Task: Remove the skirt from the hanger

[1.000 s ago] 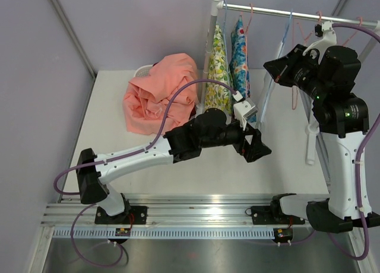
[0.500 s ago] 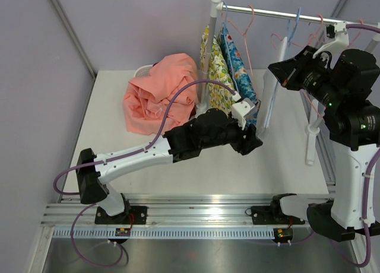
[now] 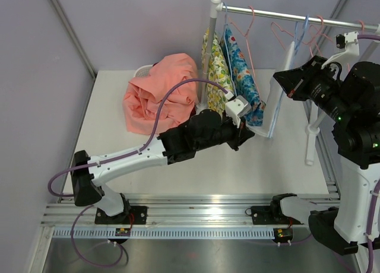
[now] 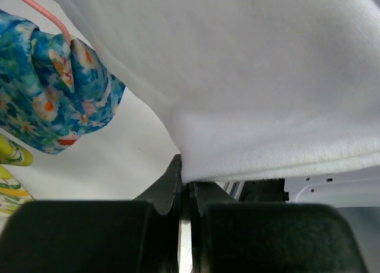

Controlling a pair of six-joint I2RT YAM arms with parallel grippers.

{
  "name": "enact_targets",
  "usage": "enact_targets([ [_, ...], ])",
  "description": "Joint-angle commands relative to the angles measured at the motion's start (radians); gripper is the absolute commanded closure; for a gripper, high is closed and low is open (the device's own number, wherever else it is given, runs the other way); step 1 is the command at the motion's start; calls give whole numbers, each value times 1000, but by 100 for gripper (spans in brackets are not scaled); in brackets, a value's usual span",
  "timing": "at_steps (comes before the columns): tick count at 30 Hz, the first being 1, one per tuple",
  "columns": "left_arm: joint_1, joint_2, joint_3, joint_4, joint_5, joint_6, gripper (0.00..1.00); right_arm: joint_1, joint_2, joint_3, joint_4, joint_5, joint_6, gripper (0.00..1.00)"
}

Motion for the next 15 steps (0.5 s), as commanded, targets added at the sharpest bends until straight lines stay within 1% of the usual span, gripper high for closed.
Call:
enact_targets([
  [1,-6,-82,-28,50,-69,-13,100,5,-16,17,42,-17,-23,100],
  [2,-8,-133,-49,19,-120,-11,100,5,-10,39,31,-14,-31,100],
  [3,-6,-166,-71,-12,-225,-8,100,5,-8,49,11,3,-37,100],
  [4,-3,-213,-97,-62,-284,1,100,5,-8,71,2,14,-49,100],
  [5,3,-306,-173,-86,-341,4,100,5,-9,77,-6,38,-56,100],
  [6,59,-369,-212,-107,-381,-7,100,5,-12,82,-13,50,-57,100],
  [8,176,-483,-334,-139,-308,-51,100,5,-28,71,-13,64,-56,100],
  [9,309,-593,-359,-149,-235,-57,100,5,-34,62,-6,55,-51,100],
  [10,366,-631,-365,-182,-196,-41,100,6,-43,42,2,49,-40,100],
  [12,476,-678,-308,-233,-156,-5,100,5,-52,22,19,28,-26,100],
  [13,497,-671,-277,-291,-156,34,100,5,-58,7,23,26,-17,100],
  [14,515,-659,-237,-316,-154,53,100,5,-62,-1,27,23,-13,100],
  [15,543,-622,-173,-348,-153,67,100,5,-63,-4,31,21,-10,100],
])
